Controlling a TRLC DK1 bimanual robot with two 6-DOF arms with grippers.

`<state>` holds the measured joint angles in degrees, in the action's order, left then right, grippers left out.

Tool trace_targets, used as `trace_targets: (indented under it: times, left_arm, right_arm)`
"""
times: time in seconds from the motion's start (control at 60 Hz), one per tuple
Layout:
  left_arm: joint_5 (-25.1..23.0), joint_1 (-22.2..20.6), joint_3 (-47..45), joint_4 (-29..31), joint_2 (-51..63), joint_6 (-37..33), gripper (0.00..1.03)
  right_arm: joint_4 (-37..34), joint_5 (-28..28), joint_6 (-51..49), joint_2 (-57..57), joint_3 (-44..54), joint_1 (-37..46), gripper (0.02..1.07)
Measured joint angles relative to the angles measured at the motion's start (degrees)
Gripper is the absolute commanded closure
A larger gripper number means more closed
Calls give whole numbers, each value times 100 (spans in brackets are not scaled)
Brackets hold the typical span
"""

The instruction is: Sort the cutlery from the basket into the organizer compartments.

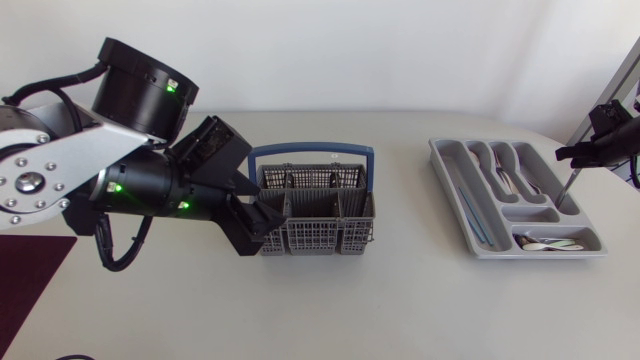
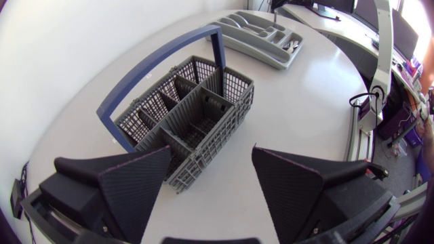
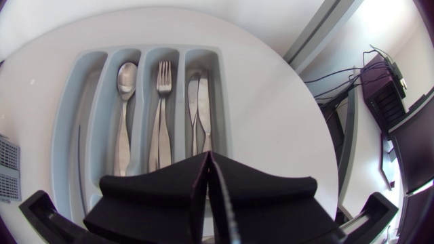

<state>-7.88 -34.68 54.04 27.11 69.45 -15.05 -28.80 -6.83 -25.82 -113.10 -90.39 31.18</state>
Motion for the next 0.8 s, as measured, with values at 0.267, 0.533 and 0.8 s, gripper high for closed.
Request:
trace_targets:
  times: [0.267,0.533,0.8]
  left_arm:
    - [0,-66,2,0,4,0,21]
    - [0,-66,11,0,13,0,21]
    - [0,-59,11,0,13,0,21]
  right_arm:
    - [-317,74,31,-907,-1139,-160,102]
    - [-317,245,302,-1980,-1943,-361,102]
    - [-299,437,420,-2332,-2201,-525,75]
